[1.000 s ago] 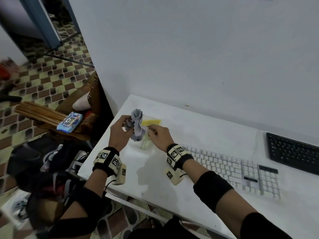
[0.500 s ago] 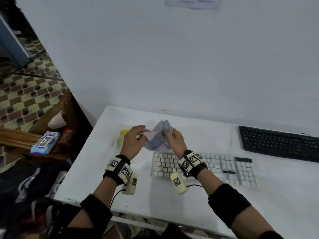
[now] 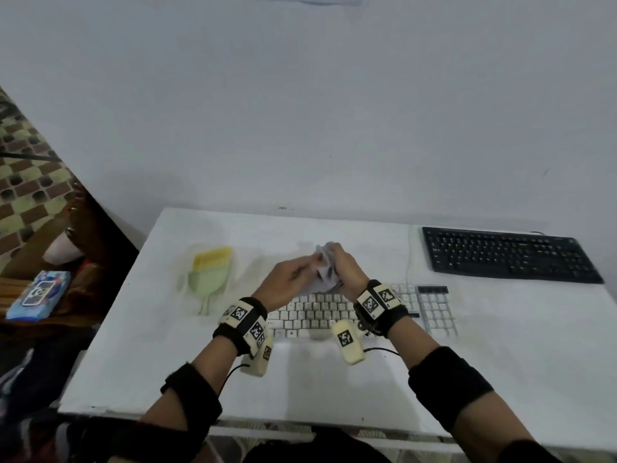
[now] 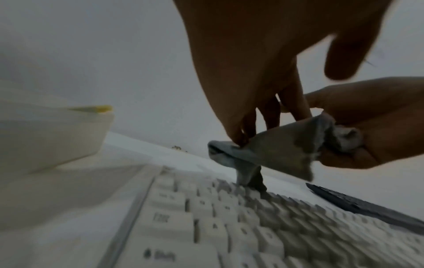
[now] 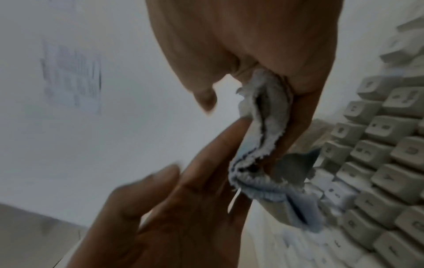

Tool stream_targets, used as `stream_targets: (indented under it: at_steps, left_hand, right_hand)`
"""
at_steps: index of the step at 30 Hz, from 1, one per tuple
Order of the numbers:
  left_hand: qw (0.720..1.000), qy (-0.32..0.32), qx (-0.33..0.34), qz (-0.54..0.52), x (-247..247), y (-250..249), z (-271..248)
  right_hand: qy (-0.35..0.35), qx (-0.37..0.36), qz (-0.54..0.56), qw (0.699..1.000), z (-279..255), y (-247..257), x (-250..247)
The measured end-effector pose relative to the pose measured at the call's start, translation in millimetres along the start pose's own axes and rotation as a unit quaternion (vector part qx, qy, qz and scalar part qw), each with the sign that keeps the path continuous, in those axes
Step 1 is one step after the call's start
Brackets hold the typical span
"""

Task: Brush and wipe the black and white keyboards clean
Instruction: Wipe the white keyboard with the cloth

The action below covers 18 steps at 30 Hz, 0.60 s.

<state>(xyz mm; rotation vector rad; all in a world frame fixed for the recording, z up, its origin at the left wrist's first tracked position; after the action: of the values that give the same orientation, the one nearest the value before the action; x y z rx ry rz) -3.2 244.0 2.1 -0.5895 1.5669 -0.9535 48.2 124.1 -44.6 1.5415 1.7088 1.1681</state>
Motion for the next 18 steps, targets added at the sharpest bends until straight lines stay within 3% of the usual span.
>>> stream_targets:
  at_steps: [2,3,6,7,11,14,16,18]
  left_hand:
    - [0.998,0.052,0.034,-0.017,15,-6,-3]
    - [0.998,0.026,0.030,-0.055,9,-5,-4]
    - [0.979,-0.157,-0.049,-0.118,-26,22,-5]
    - [0.975,-0.182,-0.084,-0.099,-30,32,-5]
    - [0.986,-0.089,-0.133,-0.048,-15,45,7]
    - [0.967,-0.034,-0.154,-0.201,-4,47,11]
    - [0.964,-0.037,-0.130,-0.229,-8,44,15]
    - [0.974,-0.050,-0.098,-0.200,-17,39,19]
  right_hand:
    - [0.005,0.028,0.024,0.999,2,-5,-8]
    - [0.000,0.025,0.001,1.000,1,-4,-13]
    - [-0.012,-0.003,-0.051,0.999,-4,-3,-25]
    - [-0.007,-0.014,-0.039,0.999,-6,-2,-25]
    - [0.036,-0.052,0.046,0.997,-18,11,-15]
    - [0.006,-0.070,0.087,0.994,-22,17,-24]
    - [0.001,-0.117,0.031,0.993,-26,26,-31]
    - [0.018,-0.182,-0.128,0.975,-29,38,-27]
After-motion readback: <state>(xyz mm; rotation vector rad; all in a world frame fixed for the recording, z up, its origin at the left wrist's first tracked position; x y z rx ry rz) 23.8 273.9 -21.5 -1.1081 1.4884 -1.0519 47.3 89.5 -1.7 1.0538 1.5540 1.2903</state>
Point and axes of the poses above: each hand's wrist, its own z-axis towards the middle knuckle, its own x-axis out of the palm, y = z × x, the point moved 10 cm from there along z, towards the middle knuckle, and after that the axes turned 10 degrees about z, right-handed, at the moved point
